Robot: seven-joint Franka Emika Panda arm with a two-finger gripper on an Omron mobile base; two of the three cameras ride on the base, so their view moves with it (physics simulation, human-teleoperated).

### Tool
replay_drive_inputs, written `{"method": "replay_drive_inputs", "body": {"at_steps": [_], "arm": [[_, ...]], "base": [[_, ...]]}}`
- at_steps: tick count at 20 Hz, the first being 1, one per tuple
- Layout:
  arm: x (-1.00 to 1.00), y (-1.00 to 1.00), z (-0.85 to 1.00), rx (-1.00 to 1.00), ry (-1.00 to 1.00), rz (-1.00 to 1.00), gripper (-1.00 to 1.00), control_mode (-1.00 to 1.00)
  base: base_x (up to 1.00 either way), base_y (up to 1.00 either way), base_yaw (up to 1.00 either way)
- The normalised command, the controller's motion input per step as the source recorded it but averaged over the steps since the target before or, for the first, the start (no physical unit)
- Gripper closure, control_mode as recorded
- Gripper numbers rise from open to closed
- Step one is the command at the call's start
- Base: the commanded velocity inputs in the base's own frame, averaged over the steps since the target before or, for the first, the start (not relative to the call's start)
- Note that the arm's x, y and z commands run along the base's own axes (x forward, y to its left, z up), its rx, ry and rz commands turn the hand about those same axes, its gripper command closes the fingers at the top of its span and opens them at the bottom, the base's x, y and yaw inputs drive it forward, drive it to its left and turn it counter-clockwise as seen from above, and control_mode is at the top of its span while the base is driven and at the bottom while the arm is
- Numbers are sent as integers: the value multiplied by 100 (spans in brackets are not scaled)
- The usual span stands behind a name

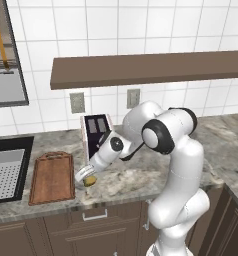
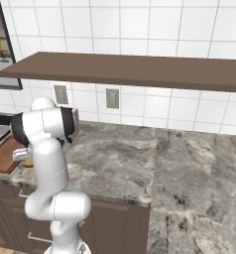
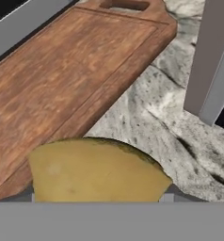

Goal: Pick up the sponge from the counter and clean the cutting board by briefly scrubbing or pressing down on the cutting board. Once finished, release the sponge.

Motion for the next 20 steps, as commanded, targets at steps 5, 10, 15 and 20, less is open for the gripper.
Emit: {"method": "replay_drive_inputs", "body": {"at_steps": [5, 10, 15, 20], "arm": [[5, 0, 19, 0, 0, -1, -100, -100], [-6, 0, 62, 0, -3, 0, -100, -100], [-29, 0, 86, 0, -2, 0, -100, -100], [-25, 0, 97, 0, 0, 0, -100, -100]], "base": [[0, 0, 0], [0, 0, 0], [0, 0, 0], [0, 0, 0]]}}
